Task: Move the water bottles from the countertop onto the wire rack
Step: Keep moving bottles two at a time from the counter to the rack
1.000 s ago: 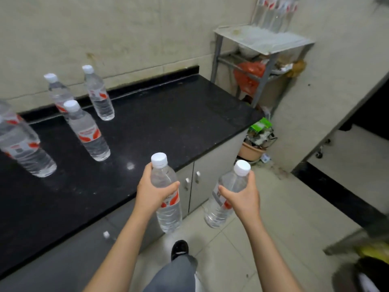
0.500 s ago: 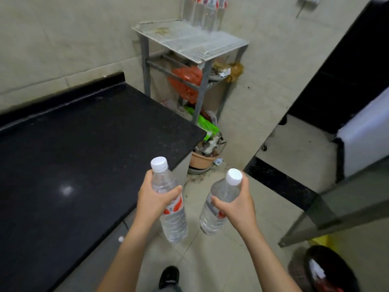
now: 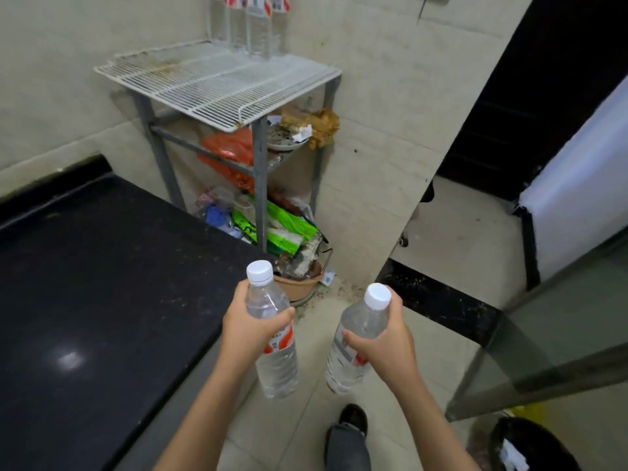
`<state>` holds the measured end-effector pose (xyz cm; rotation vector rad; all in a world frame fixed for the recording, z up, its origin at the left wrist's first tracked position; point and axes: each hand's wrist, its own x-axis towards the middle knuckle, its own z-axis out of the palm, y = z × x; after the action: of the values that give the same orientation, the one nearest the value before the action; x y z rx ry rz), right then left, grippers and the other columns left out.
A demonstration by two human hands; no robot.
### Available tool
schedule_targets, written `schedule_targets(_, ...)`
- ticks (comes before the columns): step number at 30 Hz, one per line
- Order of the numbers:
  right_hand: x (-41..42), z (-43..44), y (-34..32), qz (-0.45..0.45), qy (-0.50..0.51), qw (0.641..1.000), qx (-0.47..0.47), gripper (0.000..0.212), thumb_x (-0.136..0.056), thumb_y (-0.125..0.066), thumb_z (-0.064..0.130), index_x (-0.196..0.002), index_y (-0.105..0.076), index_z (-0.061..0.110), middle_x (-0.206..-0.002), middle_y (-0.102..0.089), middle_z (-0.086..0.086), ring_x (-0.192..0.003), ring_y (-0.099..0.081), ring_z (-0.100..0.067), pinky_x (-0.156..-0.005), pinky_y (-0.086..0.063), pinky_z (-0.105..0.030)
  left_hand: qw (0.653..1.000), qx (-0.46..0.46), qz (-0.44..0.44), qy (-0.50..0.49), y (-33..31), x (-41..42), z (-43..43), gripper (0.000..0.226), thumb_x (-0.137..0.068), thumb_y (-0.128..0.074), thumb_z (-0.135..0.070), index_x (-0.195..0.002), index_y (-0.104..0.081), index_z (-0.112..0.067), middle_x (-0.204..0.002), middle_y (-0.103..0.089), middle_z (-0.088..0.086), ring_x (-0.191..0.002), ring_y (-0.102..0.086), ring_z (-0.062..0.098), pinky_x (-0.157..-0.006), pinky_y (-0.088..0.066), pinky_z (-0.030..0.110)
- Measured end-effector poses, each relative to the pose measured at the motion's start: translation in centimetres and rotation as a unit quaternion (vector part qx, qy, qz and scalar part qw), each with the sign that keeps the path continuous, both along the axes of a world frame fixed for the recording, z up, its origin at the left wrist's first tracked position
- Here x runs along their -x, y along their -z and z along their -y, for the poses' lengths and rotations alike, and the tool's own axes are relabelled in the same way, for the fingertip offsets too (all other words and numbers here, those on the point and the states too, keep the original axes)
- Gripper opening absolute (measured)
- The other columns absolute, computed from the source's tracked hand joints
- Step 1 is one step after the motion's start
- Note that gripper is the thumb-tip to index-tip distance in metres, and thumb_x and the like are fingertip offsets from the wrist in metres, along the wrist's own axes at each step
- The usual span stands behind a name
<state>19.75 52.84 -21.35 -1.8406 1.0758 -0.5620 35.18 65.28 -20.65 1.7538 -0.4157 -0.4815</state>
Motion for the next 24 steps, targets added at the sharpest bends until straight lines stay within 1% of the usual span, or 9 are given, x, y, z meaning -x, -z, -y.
schedule_targets(4,-1.4,7.8,-0.5,0.027,-0.038,0.998,0.029,0.073,-0.056,-0.079,0.031,-0.097,-0.029,0.064,-0.101,-0.056,0.013,-0.093,-0.058,-0.014,-0.076,-0.051,-0.033,0.999,0.025,0.038,-0.028,-0.8,-0.9,7.0,0.042,-0.062,-0.078,-0.005,-0.081,-0.051,-0.030,-0.078,-0.062,-0.011,-0.067,-0.059,-0.003,-0.059,-0.043,0.016)
schedule_targets(6,-2.3,11.8,-1.6,0.033,-0.063,0.997,0.031,0.072,-0.056,-0.078,0.030,-0.098,-0.029,0.060,-0.099,-0.056,0.014,-0.096,-0.059,-0.017,-0.078,-0.052,-0.037,0.996,0.042,0.056,-0.046,-1.8,-1.3,10.5,0.043,-0.061,-0.079,-0.004,-0.083,-0.051,-0.030,-0.081,-0.063,-0.012,-0.071,-0.059,-0.002,-0.064,-0.045,0.021)
schedule_targets(10,-4.0,18.9,-4.4,0.045,-0.094,0.993,0.055,0.072,-0.057,-0.078,0.033,-0.114,-0.036,0.046,-0.104,-0.056,0.013,-0.101,-0.058,-0.021,-0.084,-0.050,-0.039,0.990,0.069,0.080,-0.091,-4.6,-2.3,16.0,0.043,-0.062,-0.079,-0.006,-0.084,-0.052,-0.032,-0.086,-0.064,-0.007,-0.081,-0.062,0.013,-0.076,-0.049,0.034)
schedule_targets(13,-5.6,23.2,-6.3,0.067,-0.120,0.988,0.074,0.075,-0.058,-0.080,0.034,-0.117,-0.035,0.042,-0.108,-0.053,0.012,-0.104,-0.055,-0.020,-0.088,-0.048,-0.041,0.984,0.095,0.106,-0.110,-6.6,-3.2,19.0,0.042,-0.061,-0.081,-0.013,-0.084,-0.052,-0.034,-0.089,-0.064,-0.006,-0.086,-0.063,0.018,-0.080,-0.050,0.037)
schedule_targets(16,-7.4,26.6,-8.3,0.092,-0.137,0.983,0.087,0.072,-0.056,-0.079,0.035,-0.111,-0.035,0.045,-0.106,-0.053,0.015,-0.102,-0.054,-0.017,-0.086,-0.048,-0.038,0.977,0.114,0.120,-0.134,-8.8,-4.5,21.4,0.041,-0.054,-0.077,-0.024,-0.084,-0.053,-0.037,-0.090,-0.065,-0.008,-0.087,-0.063,0.014,-0.079,-0.051,0.035)
schedule_targets(18,-9.0,28.9,-9.8,0.109,-0.150,0.978,0.096,0.068,-0.054,-0.078,0.036,-0.100,-0.032,0.055,-0.097,-0.051,0.026,-0.097,-0.052,-0.011,-0.082,-0.045,-0.033,0.974,0.126,0.132,-0.137,-10.5,-5.9,23.1,0.042,-0.055,-0.079,-0.022,-0.084,-0.054,-0.037,-0.092,-0.065,-0.008,-0.089,-0.064,0.014,-0.081,-0.051,0.037)
schedule_targets(20,-11.1,30.9,-11.5,0.126,-0.166,0.972,0.113,0.070,-0.055,-0.079,0.033,-0.097,-0.028,0.056,-0.089,-0.044,0.036,-0.094,-0.049,-0.008,-0.080,-0.042,-0.030,0.971,0.134,0.152,-0.129,-12.3,-7.6,24.9,0.043,-0.056,-0.079,-0.020,-0.086,-0.054,-0.037,-0.094,-0.065,-0.008,-0.089,-0.064,0.012,-0.077,-0.050,0.033)
schedule_targets(22,-13.4,32.8,-13.1,0.150,-0.171,0.965,0.129,0.069,-0.056,-0.081,0.029,-0.097,-0.031,0.053,-0.087,-0.044,0.037,-0.092,-0.049,-0.006,-0.079,-0.041,-0.028,0.967,0.134,0.180,-0.121,-14.1,-9.6,26.7,0.044,-0.059,-0.080,-0.020,-0.087,-0.053,-0.040,-0.092,-0.064,-0.012,-0.083,-0.063,0.001,-0.071,-0.047,0.026)
schedule_targets(24,-16.1,34.8,-14.7,0.182,-0.164,0.959,0.140,0.065,-0.054,-0.081,0.028,-0.091,-0.035,0.056,-0.084,-0.048,0.035,-0.086,-0.050,-0.001,-0.077,-0.041,-0.026,0.963,0.135,0.204,-0.116,-15.9,-11.9,28.6,0.046,-0.059,-0.081,-0.022,-0.088,-0.052,-0.042,-0.090,-0.063,-0.017,-0.077,-0.062,-0.010,-0.065,-0.044,0.020)
